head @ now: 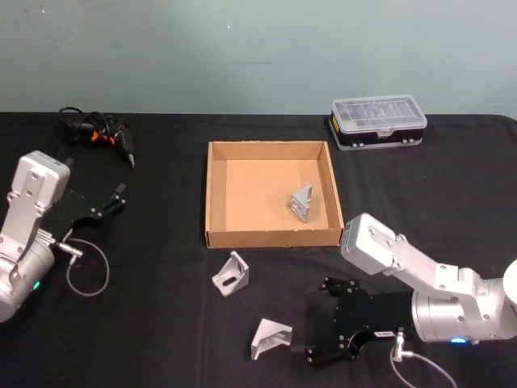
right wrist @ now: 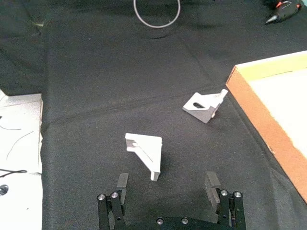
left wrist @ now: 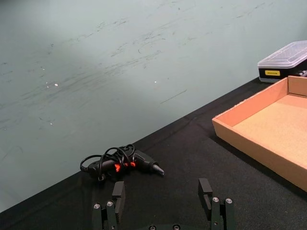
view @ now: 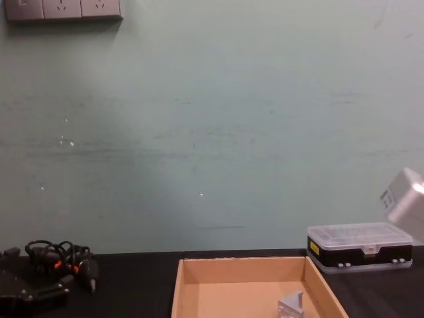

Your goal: Use one hand to pick up the angle iron from the table and place it into the box.

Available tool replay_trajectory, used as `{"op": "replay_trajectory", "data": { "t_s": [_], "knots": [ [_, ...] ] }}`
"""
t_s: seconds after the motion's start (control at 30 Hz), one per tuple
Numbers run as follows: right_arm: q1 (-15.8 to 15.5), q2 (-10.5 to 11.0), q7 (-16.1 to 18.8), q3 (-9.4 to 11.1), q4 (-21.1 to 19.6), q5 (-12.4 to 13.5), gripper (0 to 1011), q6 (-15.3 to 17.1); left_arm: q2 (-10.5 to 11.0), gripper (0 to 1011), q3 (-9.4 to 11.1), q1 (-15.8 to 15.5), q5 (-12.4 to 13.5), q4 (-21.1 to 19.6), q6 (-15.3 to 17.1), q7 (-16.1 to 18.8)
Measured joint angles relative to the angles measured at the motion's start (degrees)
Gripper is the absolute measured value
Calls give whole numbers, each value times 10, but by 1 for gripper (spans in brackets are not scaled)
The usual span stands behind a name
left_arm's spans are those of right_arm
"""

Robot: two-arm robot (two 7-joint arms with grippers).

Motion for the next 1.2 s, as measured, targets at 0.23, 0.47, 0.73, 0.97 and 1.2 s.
{"op": "replay_trajectory", "data": {
  "t_s": [0.23, 0.47, 0.73, 0.97, 1.2],
  "knots": [
    [6, -10, 1, -10, 9, -6, 1003, -2, 0, 1000, 0, 0, 0, 0, 0, 0],
    [14, -25, 1, -20, 24, -10, 1003, -6, 0, 1000, 0, 0, 0, 0, 0, 0],
    [24, -38, 5, -30, 38, -14, 1003, -9, 0, 1000, 0, 0, 0, 0, 0, 0],
    [28, -45, 6, -35, 47, -17, 1003, -10, 0, 1000, 0, 0, 0, 0, 0, 0],
    [29, -48, 5, -38, 51, -19, 887, -11, 0, 1000, 0, 0, 0, 0, 0, 0]
  ]
}}
